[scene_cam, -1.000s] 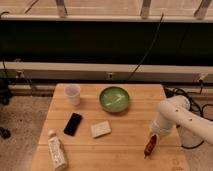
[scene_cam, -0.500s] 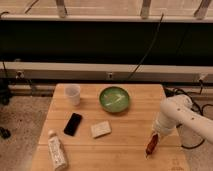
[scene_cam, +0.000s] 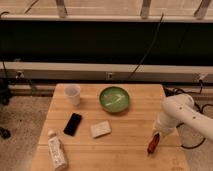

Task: Drag the pepper across the table

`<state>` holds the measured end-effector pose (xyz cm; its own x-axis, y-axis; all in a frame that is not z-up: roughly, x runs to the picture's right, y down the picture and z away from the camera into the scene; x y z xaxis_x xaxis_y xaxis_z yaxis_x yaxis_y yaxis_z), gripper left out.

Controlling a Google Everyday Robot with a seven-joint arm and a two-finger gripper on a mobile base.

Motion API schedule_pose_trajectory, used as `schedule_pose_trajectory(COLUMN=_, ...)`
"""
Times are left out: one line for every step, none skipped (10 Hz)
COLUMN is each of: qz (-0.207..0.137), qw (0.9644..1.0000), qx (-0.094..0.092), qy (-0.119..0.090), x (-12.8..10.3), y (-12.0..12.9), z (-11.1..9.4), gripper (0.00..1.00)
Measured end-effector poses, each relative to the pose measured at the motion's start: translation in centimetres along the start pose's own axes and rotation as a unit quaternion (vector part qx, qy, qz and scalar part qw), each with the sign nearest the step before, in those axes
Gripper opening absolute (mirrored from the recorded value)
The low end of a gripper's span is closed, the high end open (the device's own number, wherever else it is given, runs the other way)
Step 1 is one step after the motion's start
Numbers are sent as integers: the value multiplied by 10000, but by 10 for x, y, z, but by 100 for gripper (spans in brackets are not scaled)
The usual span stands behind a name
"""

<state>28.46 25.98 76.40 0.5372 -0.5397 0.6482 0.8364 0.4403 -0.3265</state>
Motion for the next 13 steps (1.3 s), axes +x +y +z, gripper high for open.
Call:
schedule_pose_trajectory(qz=4, qw=10000, qx=3, qy=-1, x=1, y=1, z=-1, gripper=0)
schedule_pose_trajectory(qz=4, qw=10000, qx=3, qy=-9, x=2, y=2, z=-1, gripper=0)
schedule_pose_trajectory(qz=8, qw=10000, qx=7, qy=-13, x=4, y=3, z=-1, gripper=0)
schedule_pose_trajectory(qz=11, qw=10000, qx=10, qy=-11, x=5, y=3, z=-2, gripper=0)
schedule_pose_trajectory(qz=15, qw=10000, qx=12, qy=-16, x=5, y=4, z=-2, gripper=0)
schedule_pose_trajectory(qz=18, qw=10000, qx=16, qy=-15, x=6, y=4, z=-2, gripper=0)
schedule_pose_trajectory(qz=21, qw=10000, qx=16, qy=-18, x=7, y=5, z=-3, gripper=0)
schedule_pose_trajectory(qz=22, qw=10000, qx=19, qy=-21, x=7, y=6, z=-3, gripper=0)
schedule_pose_trajectory(qz=25, qw=10000, qx=21, qy=-23, x=8, y=7, z=-3, gripper=0)
schedule_pose_trajectory(qz=29, qw=10000, qx=22, qy=-23, x=9, y=7, z=-4, gripper=0)
schedule_pose_trajectory(qz=31, qw=10000, qx=27, qy=-25, x=9, y=7, z=-4, gripper=0)
schedule_pose_trajectory(qz=37, qw=10000, qx=26, qy=-30, x=10, y=8, z=-4, gripper=0)
schedule_pose_trajectory(qz=40, qw=10000, qx=30, qy=-31, x=11, y=9, z=-4, gripper=0)
